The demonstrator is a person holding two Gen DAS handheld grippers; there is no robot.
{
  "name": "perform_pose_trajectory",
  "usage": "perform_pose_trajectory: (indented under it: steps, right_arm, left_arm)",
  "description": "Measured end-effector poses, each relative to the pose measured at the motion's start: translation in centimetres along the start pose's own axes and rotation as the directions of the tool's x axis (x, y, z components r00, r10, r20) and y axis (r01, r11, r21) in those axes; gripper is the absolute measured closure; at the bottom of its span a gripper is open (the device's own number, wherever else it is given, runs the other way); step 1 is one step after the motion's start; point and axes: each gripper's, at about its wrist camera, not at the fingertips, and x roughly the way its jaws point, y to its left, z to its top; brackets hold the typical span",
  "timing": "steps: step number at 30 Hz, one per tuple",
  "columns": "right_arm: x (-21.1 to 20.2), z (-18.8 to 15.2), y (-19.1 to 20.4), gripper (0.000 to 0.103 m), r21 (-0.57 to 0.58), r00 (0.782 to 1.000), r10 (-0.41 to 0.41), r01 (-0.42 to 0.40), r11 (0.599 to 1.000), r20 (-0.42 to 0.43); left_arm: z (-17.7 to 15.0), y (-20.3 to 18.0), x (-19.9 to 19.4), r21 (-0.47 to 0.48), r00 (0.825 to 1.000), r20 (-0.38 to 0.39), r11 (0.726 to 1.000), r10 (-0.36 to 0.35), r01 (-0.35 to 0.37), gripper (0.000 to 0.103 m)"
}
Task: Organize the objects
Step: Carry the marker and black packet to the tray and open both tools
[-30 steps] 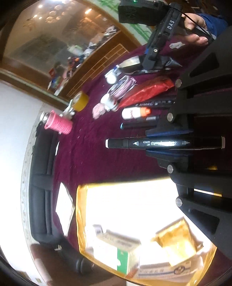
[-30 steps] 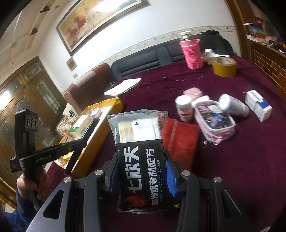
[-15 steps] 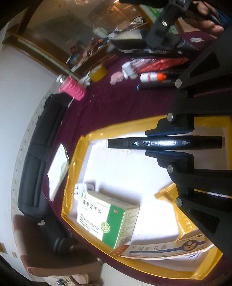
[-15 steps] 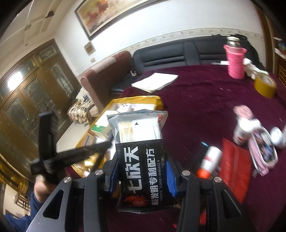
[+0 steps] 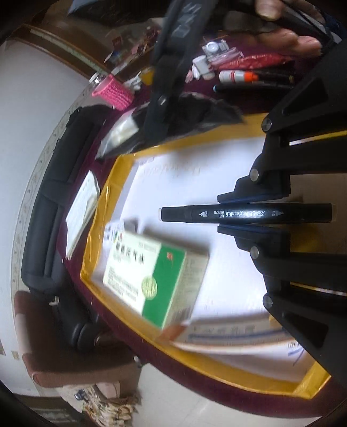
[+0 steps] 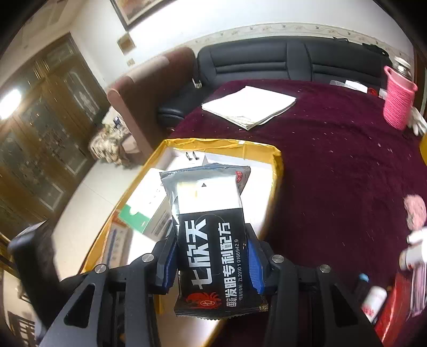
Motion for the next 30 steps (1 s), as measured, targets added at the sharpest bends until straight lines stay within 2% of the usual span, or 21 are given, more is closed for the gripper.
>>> perform_pose_trajectory:
  steps: [5,11,16,20,23,30]
  right_arm:
    - [3.7,1.7,0.6,0.054,0.005,0.998,-0.052,0.052,0.999,-0.047]
    - [5.9,3.4,0.9,0.054,0.017,0.991,-0.115,0.116,0.993,-0.062]
    - [8.1,4.4,0.8,0.054,0.032,0.978,-0.184,0.187,0.982,-0.1]
    - [9.7,4.7,0.7,0.054,0.041,0.971,-0.206,0.212,0.976,-0.121]
    - [10.5,4.6,0.9,0.054,0.044,0.97,-0.207,0.214,0.976,-0.132]
    - [10.8,4.4,1.2,0.052,0.067,0.978,-0.152,0.163,0.984,-0.141]
  left_arm:
    - [0.0,0.6,0.3,-0.015,1.0,-0.012,1.0,-0.02,0.02,0.089]
    - [0.4,-0.5,0.8,0.006,0.999,-0.017,0.999,-0.033,0.033,0.089]
    - [0.9,0.1,1.9,-0.027,0.999,-0.032,0.999,-0.036,0.035,0.089]
    - [0.9,0.6,2.2,-0.056,0.998,-0.039,0.997,-0.053,0.051,0.089]
    - [0.9,0.6,2.1,-0.058,0.998,-0.038,0.997,-0.054,0.052,0.089]
    - [0.8,0.8,2.1,-0.074,0.997,-0.043,0.995,-0.063,0.059,0.086]
